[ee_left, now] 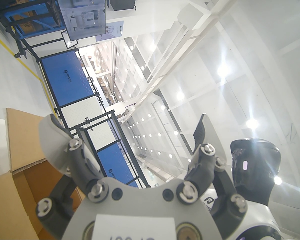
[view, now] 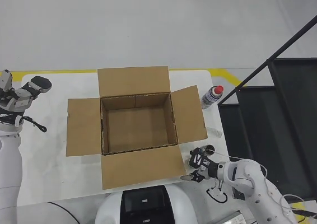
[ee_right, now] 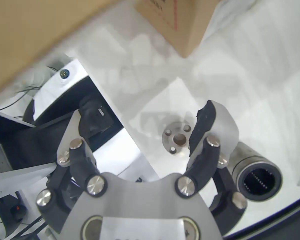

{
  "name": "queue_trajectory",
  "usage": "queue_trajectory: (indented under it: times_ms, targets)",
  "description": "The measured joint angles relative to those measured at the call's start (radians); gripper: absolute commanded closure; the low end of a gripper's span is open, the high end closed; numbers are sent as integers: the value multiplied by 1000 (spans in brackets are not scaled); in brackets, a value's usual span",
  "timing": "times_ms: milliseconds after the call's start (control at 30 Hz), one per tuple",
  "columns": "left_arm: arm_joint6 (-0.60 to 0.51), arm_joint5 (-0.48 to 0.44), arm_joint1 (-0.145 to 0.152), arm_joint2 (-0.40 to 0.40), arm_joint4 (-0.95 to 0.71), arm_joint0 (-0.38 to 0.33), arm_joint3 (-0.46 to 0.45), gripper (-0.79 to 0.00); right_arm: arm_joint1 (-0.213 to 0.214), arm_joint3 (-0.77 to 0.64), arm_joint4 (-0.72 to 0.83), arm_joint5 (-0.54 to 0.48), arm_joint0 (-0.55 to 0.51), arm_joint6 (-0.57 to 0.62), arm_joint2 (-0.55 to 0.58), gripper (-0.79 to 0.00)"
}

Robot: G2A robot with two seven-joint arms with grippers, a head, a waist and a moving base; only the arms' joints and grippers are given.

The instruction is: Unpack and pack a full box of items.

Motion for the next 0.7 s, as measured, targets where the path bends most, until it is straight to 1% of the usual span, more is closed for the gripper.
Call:
queue_trajectory:
  times_ms: [100,233,433,700]
  targets:
    - [0,0,0,0,0,0,0,-785,2,2,-2,-7,28,-28,1,-785]
    - [0,0,0,0,0,0,0,-785,1,6,5,-2,83,-48,-30,-785]
    - [0,0,0,0,0,0,0,-785,-4,24,-3,24,167,-34,-109,-785]
    - [0,0,0,0,0,0,0,-785,-14,61,27,48,273,0,-206,-785]
